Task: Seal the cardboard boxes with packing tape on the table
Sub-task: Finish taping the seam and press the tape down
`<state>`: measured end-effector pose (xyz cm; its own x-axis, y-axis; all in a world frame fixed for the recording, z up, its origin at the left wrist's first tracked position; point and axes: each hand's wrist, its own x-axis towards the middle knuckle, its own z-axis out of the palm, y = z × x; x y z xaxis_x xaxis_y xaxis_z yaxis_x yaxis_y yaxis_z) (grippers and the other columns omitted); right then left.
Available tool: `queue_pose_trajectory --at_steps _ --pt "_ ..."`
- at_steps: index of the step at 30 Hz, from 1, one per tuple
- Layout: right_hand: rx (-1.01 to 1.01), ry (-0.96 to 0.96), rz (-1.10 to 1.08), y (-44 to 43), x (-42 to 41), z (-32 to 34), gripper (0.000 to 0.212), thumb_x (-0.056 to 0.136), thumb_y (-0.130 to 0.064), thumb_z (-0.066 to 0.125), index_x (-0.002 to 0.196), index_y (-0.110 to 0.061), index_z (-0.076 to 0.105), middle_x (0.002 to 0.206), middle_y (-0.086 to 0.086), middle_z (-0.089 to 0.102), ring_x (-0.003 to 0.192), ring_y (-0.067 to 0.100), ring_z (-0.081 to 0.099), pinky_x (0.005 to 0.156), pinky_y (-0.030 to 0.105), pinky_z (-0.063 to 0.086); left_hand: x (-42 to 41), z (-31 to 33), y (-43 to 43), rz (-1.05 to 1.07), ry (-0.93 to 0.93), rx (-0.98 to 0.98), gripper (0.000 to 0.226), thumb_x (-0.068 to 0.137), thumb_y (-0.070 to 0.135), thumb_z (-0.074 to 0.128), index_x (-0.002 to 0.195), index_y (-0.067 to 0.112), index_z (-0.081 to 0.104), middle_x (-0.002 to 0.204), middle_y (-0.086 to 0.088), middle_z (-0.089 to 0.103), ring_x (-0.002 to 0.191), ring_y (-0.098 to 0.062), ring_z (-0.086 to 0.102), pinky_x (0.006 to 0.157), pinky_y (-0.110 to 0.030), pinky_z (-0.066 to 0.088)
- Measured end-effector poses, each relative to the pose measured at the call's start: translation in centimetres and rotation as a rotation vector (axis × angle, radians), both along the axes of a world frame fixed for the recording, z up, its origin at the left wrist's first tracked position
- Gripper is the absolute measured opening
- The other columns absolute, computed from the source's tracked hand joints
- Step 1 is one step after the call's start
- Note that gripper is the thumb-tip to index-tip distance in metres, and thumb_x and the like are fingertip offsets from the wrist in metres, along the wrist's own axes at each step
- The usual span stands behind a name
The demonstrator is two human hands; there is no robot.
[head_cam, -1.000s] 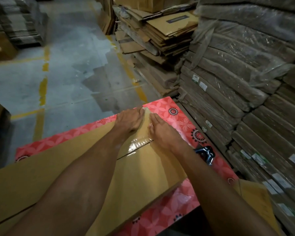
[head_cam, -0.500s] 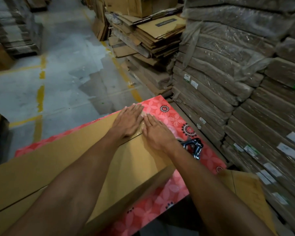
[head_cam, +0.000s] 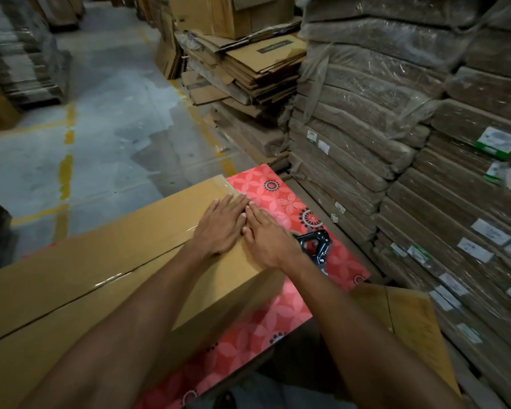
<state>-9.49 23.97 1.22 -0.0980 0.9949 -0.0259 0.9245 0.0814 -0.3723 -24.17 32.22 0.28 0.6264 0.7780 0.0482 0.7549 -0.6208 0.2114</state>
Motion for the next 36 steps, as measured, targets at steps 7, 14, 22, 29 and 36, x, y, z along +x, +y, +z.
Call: queue_pose_trajectory --at_steps 7,14,22,29,36 --pt "0.059 0.032 -0.07 -3.6 0.7 -0.3 0.056 0.108 -0.032 0.027 0.16 -0.01 0.021 0.169 0.008 0.017 0.155 0.02 0.016 0.126 0.037 0.017 0.5 0.3 0.2 0.055 0.039 -0.037 0.053 0.108 0.044 0.017 0.159 0.031 0.015 0.167 0.012 0.011 0.154 -0.011 0.004 0.124 -0.039 0.004" --pt "0.158 0.181 -0.146 -6.3 0.7 -2.1 0.054 0.109 -0.03 0.026 0.16 -0.014 0.024 0.169 0.003 0.019 0.155 0.018 0.016 0.127 0.032 0.011 1.9 1.4 -2.5 0.054 0.083 -0.015 0.056 0.108 0.043 0.017 0.16 0.027 0.013 0.168 0.006 0.01 0.155 -0.018 0.004 0.124 -0.045 0.003" --pt "0.191 0.484 -0.271 -7.5 0.9 -3.0 0.052 0.109 -0.032 0.034 0.159 -0.018 0.03 0.165 0.001 0.029 0.151 0.015 0.026 0.121 0.034 0.027 2.6 0.0 -5.1 -0.01 0.04 -0.018 0.058 0.106 0.051 0.009 0.16 0.032 0.005 0.167 0.012 0.004 0.154 -0.01 -0.003 0.125 -0.038 -0.001" --pt "0.183 0.676 -0.462 -9.8 -1.1 -3.1 0.059 0.11 -0.032 0.034 0.162 -0.017 0.01 0.169 0.0 0.012 0.151 0.012 0.02 0.111 0.018 0.014 3.2 0.7 -5.8 0.027 0.09 -0.003 0.056 0.106 0.047 0.011 0.16 0.033 0.005 0.167 0.011 0.004 0.154 -0.012 -0.001 0.125 -0.047 0.003" --pt "0.099 0.739 -0.636 -10.5 -6.7 -2.7 0.078 0.109 -0.035 0.032 0.155 -0.002 -0.021 0.169 0.016 -0.008 0.156 0.026 0.004 0.119 0.022 0.01 3.3 0.6 -7.0 0.225 0.161 -0.03 0.063 0.104 0.052 0.01 0.16 0.026 -0.003 0.168 0.005 -0.005 0.155 -0.021 -0.004 0.122 -0.058 0.002"
